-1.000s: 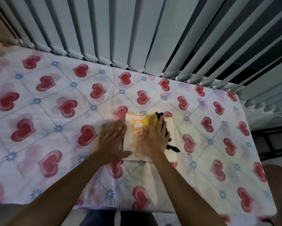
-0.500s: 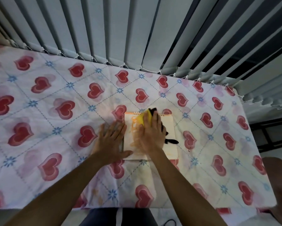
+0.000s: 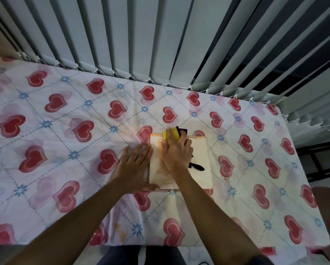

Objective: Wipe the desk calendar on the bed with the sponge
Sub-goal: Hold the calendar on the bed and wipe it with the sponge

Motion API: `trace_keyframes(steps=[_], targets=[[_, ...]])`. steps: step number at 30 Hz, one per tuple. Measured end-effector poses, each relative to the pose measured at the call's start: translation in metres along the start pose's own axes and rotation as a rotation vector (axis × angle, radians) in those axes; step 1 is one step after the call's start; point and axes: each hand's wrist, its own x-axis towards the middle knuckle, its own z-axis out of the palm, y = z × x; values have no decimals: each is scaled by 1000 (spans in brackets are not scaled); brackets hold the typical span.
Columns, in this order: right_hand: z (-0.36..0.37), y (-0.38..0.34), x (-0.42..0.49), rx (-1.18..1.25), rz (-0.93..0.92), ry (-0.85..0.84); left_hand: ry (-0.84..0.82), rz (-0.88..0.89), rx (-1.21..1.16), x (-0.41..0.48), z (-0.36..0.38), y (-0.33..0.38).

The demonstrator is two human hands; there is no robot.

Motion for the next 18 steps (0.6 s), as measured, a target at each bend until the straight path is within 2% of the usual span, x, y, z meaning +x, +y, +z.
trace_keyframes(steps=[3,6,8,9,13,18], targets=[[-4,27,0,-48,-75,9,8,7,-17,-1,0,-1],[-7,57,-4,-49,113,87,13,19,-35,-1,2,-2],[-5,52,-8,-37,218,117,10,15,-38,-1,3,-1],[-3,44,-9,-26,190,121,5,11,-31,0,4,-1],[-1,7,-9,-32,-136,43,-6,-16,-1,3,10,-3],[-2,18,-29,-25,-322,2,-21,-27,-14,3,9,-1]])
